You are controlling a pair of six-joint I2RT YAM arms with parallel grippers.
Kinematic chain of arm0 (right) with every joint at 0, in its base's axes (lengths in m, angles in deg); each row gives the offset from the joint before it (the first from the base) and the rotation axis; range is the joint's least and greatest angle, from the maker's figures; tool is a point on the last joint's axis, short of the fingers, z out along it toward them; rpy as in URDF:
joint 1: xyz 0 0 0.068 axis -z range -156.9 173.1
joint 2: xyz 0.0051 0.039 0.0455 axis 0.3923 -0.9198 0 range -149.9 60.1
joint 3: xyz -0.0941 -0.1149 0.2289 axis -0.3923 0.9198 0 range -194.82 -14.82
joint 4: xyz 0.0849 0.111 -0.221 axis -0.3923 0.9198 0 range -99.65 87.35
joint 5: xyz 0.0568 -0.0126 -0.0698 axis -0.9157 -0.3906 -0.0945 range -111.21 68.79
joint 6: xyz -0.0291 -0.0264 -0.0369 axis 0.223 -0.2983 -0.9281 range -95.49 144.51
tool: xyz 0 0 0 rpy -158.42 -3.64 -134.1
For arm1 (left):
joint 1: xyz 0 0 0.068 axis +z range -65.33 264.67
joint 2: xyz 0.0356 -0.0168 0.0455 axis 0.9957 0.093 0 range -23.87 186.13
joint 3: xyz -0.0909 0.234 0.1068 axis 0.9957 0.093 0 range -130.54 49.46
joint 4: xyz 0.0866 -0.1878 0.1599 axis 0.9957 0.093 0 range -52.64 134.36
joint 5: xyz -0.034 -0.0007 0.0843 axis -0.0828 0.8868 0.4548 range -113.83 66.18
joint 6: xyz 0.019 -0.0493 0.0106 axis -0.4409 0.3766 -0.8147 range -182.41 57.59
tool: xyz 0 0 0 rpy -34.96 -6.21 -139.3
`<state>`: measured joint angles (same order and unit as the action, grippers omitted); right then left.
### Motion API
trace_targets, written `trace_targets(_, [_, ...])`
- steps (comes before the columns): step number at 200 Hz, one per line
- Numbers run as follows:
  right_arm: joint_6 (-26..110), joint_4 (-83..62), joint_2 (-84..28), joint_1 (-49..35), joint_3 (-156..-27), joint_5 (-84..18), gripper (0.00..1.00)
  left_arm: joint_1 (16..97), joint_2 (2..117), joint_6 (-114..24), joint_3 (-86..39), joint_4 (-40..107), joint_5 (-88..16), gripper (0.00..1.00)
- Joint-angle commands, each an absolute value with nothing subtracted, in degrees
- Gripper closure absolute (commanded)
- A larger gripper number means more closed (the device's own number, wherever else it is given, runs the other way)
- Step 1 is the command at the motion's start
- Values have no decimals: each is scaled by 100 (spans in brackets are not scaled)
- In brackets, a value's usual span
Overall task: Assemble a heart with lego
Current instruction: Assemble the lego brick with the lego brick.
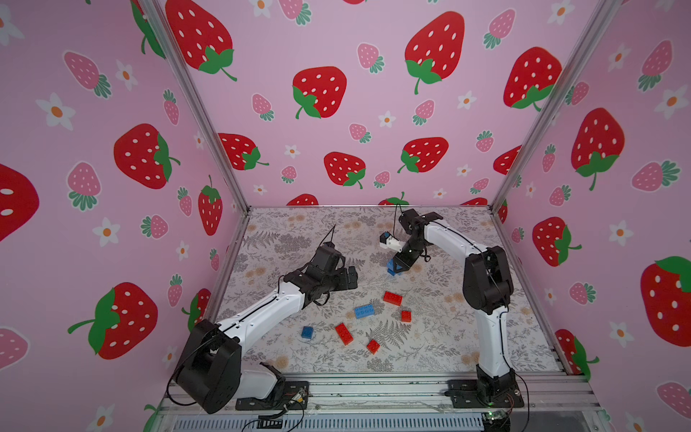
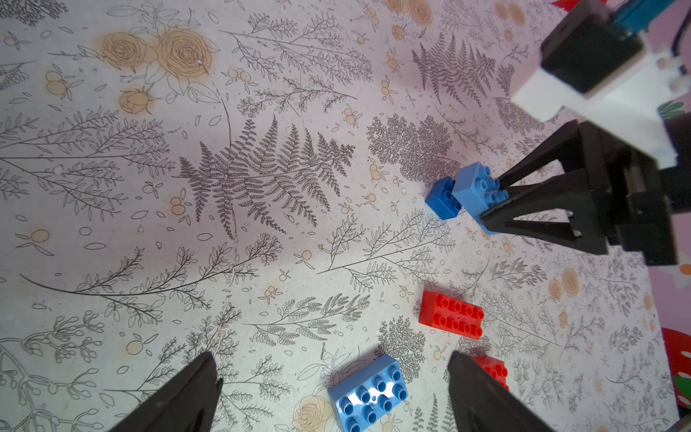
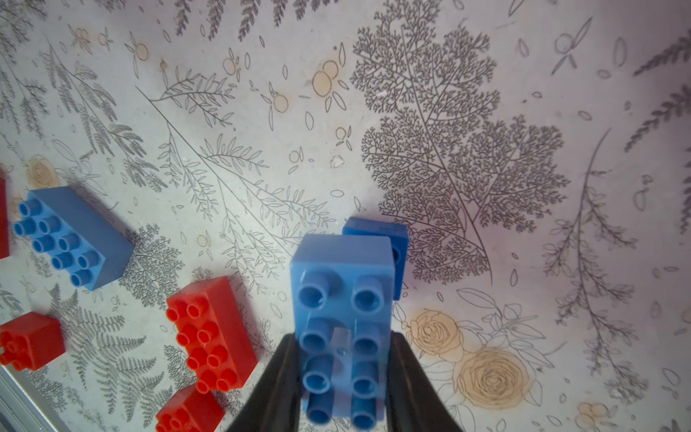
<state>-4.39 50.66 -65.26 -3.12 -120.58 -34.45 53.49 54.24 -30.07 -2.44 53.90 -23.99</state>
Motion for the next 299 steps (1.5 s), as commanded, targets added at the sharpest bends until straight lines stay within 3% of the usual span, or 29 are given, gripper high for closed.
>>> trace_targets(1, [-572, 5318, -6649, -370, -12259, -3245, 95, 5378, 5411, -3098, -451, 5424, -2283, 0])
trace_targets(299, [9, 6141, -7806, -563, -13268, -2230, 93, 5470, 5425, -3088, -270, 5453, -2273, 0])
